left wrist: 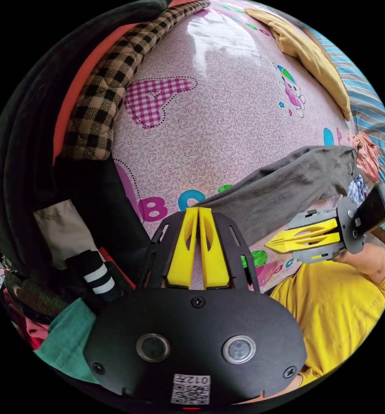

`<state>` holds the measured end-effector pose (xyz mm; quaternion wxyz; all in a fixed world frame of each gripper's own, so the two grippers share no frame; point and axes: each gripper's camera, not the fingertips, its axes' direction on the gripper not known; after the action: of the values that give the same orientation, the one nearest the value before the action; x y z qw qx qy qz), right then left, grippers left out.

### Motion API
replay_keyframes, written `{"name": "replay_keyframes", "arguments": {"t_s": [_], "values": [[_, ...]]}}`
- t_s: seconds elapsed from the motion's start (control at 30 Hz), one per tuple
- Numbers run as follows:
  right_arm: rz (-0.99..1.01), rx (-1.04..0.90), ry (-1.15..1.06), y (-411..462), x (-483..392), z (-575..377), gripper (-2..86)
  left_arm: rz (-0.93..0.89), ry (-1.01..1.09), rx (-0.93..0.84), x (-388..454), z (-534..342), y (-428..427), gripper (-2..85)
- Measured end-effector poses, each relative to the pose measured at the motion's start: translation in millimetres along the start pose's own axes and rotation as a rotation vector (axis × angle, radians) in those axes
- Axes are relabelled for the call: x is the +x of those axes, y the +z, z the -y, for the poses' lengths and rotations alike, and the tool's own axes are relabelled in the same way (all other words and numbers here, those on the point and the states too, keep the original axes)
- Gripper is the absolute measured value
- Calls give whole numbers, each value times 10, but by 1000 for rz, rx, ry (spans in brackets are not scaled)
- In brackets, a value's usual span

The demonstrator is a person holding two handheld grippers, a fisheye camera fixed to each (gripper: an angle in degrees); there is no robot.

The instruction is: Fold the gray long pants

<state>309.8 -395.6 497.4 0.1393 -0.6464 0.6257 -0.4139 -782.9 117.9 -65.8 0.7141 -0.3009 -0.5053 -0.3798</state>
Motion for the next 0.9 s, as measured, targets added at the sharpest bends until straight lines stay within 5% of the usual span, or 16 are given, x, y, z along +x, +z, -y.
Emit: {"name": "replay_keyframes", "arguments": {"t_s": [0.1,0.2,0.4,0.6,0.77,0.9], "values": [[-180,-101,-23,-78,-171,-71,8,18,-3,-5,112,82,121,5],[-130,-212,-81,-89,-379,-137,7,44,-15,-4,239,149,254,5],[-86,-100,-120,-1021,-965,-739,8,142,-94,71,494,83,432,4],[-350,108,158,-2593,-989,-2224,10,206,-172,406,1170,-382,331,5],[-620,248,493,-3709,-1071,-3473,13,-103,116,401,2418,-37,969,6],[-700,267,559,-4028,-1219,-3805,17,-137,436,284,3568,364,1446,5]]}}
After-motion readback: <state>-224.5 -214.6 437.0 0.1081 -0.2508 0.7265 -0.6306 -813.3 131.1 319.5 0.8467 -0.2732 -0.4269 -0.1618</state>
